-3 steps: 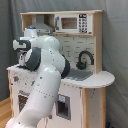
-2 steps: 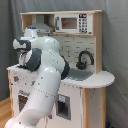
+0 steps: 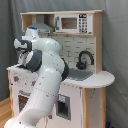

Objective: Play with the kitchen

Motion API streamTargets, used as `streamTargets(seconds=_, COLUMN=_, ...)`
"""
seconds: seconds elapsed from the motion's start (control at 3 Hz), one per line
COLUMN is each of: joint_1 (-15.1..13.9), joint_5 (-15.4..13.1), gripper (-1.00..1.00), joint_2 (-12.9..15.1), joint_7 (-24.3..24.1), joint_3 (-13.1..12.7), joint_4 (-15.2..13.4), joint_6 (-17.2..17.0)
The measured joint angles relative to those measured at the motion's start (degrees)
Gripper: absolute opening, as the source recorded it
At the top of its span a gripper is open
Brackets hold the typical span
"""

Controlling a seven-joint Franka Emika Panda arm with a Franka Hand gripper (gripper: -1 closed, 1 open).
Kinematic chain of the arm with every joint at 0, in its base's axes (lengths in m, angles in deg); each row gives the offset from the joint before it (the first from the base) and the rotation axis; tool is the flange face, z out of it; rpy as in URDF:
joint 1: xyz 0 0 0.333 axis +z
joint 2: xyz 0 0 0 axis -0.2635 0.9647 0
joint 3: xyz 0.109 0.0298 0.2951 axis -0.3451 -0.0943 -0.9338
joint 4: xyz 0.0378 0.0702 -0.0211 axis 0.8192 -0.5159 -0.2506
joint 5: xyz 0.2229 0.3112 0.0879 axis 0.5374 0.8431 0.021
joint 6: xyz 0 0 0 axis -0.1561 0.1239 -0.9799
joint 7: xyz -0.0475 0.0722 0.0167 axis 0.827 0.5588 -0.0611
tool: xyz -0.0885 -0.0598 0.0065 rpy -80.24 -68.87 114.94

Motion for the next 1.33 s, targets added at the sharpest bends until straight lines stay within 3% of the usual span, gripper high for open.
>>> streamTargets(seconds=0.33, joint_1=0.2, joint_5=0.0, gripper=1.0, joint_2=0.1, joint_7=0.0, joint_3=0.0, joint_4=0.0, joint_6=0.0)
streamTargets(seconds=0.67, joint_1=2.6, joint_5=-0.3, gripper=1.0, joint_2=1.3, joint_7=0.0, joint_3=0.0, joint_4=2.9, joint_6=-0.3)
streamTargets(seconds=1.0, joint_1=3.7, joint_5=-3.0, gripper=1.0, joint_2=0.5, joint_7=0.0, joint_3=-1.3, joint_4=7.2, joint_6=-3.1)
streamTargets(seconds=1.33, joint_1=5.0, joint_5=-3.8, gripper=1.0, joint_2=-2.3, joint_7=-0.2, joint_3=-2.6, joint_4=10.5, joint_6=-6.5)
